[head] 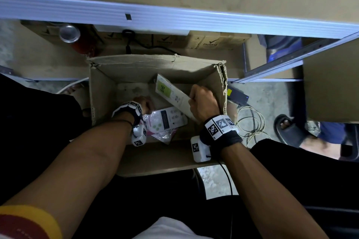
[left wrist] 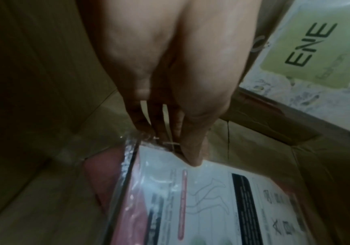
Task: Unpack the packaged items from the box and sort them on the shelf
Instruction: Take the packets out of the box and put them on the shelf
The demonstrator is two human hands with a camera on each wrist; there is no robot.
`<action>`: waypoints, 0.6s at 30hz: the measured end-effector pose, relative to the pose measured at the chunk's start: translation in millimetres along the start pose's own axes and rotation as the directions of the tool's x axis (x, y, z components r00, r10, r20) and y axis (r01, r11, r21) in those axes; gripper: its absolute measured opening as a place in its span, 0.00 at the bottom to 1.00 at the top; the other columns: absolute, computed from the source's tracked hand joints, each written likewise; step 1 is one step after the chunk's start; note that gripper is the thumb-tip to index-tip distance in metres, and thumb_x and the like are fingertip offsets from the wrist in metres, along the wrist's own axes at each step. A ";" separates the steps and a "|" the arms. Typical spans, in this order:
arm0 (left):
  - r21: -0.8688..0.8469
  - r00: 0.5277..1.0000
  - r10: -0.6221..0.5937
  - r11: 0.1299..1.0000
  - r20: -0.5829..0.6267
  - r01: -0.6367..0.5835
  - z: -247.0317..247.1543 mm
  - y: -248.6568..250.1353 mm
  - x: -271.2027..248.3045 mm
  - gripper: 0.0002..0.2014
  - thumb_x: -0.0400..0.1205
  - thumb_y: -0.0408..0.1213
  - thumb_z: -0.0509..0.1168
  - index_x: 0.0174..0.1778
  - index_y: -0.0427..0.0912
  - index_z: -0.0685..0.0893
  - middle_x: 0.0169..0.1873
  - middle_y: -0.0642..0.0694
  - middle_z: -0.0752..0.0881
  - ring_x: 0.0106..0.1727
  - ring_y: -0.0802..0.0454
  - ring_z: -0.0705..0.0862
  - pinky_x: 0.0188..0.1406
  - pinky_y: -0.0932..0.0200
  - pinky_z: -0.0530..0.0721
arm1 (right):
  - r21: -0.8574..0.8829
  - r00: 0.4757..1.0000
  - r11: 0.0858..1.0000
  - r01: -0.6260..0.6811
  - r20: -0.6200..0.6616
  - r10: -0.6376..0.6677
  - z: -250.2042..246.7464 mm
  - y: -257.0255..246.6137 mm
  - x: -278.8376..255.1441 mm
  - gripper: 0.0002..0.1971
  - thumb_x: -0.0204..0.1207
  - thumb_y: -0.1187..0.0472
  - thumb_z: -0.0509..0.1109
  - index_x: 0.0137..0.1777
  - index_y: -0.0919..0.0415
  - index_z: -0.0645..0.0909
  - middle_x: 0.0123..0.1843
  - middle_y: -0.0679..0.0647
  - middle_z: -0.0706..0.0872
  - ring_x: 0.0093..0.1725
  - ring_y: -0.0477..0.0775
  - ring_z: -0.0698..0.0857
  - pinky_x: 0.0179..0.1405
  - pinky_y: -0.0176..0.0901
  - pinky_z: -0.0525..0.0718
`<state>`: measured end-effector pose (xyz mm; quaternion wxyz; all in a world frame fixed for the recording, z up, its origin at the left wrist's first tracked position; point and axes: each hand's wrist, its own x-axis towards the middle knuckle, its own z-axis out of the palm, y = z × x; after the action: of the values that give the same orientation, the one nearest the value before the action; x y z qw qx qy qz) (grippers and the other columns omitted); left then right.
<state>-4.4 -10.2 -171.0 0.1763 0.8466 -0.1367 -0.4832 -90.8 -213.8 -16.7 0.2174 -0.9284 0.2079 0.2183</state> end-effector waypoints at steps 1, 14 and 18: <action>-0.015 1.000 0.015 1.000 -0.024 -0.016 0.3 -0.4 -0.6 0.08 0.80 0.28 0.71 0.52 0.39 0.92 0.54 0.47 0.89 0.55 0.49 0.85 0.51 0.67 0.74 | -0.001 1.000 1.000 0.004 -0.001 -0.004 0.4 0.0 0.0 0.08 0.79 0.65 0.69 0.57 0.61 0.79 0.60 0.60 0.82 0.62 0.63 0.81 0.55 0.49 0.79; -0.154 0.999 0.038 0.987 -0.007 -0.038 3.8 3.6 -1.6 0.08 0.82 0.30 0.68 0.53 0.35 0.91 0.57 0.39 0.90 0.60 0.40 0.86 0.65 0.50 0.83 | -0.002 1.000 1.000 -0.007 -0.004 0.007 5.2 1.6 -0.5 0.06 0.79 0.63 0.68 0.54 0.60 0.79 0.58 0.59 0.82 0.60 0.62 0.81 0.54 0.49 0.79; -0.002 0.996 0.074 0.997 -0.042 -0.074 13.7 8.9 -0.5 0.08 0.82 0.28 0.64 0.42 0.29 0.88 0.46 0.34 0.89 0.45 0.40 0.90 0.46 0.49 0.90 | -0.008 1.000 1.000 0.006 -0.006 -0.006 4.3 1.5 -1.5 0.06 0.79 0.64 0.69 0.54 0.62 0.79 0.59 0.61 0.82 0.60 0.64 0.81 0.55 0.52 0.81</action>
<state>-17.0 -20.3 -173.2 0.1983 0.8507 -0.1634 -0.4586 -94.1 -212.5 -19.9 0.2140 -0.9304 0.2047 0.2158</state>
